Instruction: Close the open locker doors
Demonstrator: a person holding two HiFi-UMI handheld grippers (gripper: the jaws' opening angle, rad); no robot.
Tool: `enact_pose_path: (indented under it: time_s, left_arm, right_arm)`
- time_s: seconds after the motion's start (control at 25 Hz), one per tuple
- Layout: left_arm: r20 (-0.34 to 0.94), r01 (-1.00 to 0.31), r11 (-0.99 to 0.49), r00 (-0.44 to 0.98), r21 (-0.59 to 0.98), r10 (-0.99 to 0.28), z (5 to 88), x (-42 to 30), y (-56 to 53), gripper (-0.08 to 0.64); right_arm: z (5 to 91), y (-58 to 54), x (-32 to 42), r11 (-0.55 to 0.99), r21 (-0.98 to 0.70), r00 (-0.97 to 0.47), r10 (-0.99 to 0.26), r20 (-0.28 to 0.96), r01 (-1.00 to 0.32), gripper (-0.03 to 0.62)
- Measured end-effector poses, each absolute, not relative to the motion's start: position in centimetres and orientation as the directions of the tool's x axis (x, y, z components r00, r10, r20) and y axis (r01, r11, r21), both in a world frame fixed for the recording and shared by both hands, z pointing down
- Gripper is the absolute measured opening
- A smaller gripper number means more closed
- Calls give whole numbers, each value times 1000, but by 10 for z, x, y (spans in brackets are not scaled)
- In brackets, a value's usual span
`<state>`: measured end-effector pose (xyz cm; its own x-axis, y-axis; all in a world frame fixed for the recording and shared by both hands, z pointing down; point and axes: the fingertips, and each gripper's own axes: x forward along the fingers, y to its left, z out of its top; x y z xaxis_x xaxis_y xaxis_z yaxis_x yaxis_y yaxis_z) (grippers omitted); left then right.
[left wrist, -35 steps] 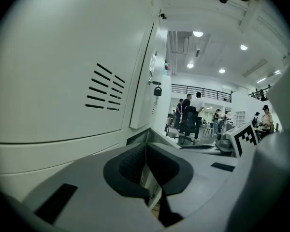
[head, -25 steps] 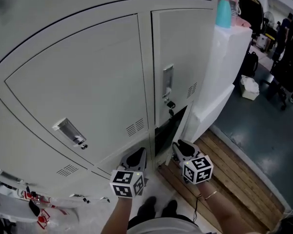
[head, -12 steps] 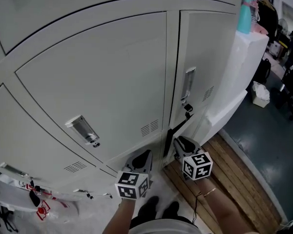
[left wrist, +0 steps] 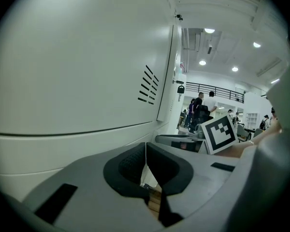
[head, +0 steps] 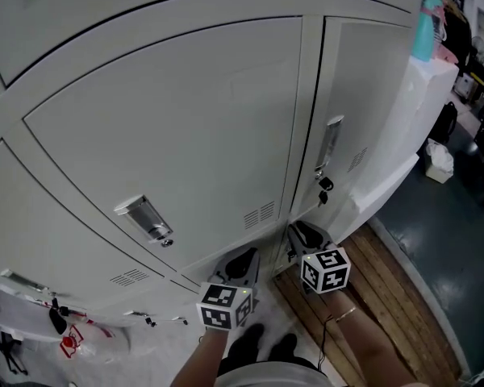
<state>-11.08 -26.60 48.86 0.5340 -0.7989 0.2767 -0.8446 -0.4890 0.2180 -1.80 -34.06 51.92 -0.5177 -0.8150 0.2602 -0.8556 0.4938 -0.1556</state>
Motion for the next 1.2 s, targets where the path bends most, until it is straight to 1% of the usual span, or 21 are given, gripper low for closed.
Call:
enact_pose_path:
  time_s: [0.4, 0.8, 0.96, 1.2]
  left_arm:
    - [283, -851, -477, 523, 220, -804, 490, -117, -269, 22]
    - [282, -845, -490, 533, 215, -797, 489, -107, -270, 22]
    - [283, -836, -508, 549, 210, -787, 487, -96, -268, 22]
    - [274, -817, -539, 577, 205, -770, 484, -76, -267, 21]
  right_arm:
    - [524, -350, -26, 508, -155, -531, -802, 272, -847, 74]
    - [517, -345, -29, 539, -226, -584, -770, 259, -811, 71]
    - [506, -334, -19, 523, -230, -569, -787, 240, -821, 71]
    - [488, -310, 15, 465, -243, -514, -831, 212, -851, 60]
